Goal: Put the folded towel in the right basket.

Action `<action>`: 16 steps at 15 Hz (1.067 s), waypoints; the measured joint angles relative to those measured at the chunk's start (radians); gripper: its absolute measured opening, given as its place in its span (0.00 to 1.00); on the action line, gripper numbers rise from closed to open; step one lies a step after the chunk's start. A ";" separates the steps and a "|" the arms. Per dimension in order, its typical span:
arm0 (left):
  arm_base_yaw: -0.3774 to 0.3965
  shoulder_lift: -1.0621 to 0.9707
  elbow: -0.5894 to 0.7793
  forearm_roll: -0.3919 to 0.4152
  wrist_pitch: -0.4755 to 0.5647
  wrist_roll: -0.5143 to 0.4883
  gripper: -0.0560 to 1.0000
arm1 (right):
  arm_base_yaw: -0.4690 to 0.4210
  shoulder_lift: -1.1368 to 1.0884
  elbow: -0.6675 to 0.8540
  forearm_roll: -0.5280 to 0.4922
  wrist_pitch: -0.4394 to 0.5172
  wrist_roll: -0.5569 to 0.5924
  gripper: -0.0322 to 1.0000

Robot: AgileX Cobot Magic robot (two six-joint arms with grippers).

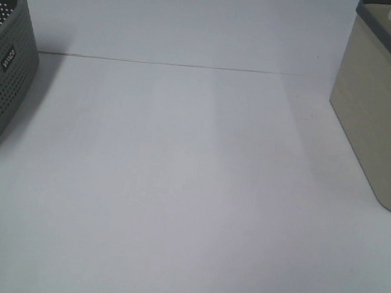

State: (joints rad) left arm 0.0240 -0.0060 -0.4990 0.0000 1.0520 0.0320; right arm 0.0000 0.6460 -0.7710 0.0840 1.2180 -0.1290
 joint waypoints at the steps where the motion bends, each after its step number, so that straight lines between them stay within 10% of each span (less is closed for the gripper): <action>1: 0.000 0.000 0.000 0.000 0.000 0.000 0.89 | 0.000 -0.065 0.051 0.000 0.000 0.002 0.98; 10: 0.000 0.000 0.000 0.000 0.000 0.000 0.89 | 0.000 -0.646 0.297 -0.004 -0.068 0.002 0.98; 16: 0.000 0.000 0.000 0.000 0.000 0.000 0.89 | 0.000 -0.650 0.313 -0.002 -0.106 0.002 0.98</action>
State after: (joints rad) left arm 0.0240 -0.0060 -0.4990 0.0000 1.0520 0.0320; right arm 0.0000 -0.0040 -0.4580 0.0820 1.1120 -0.1270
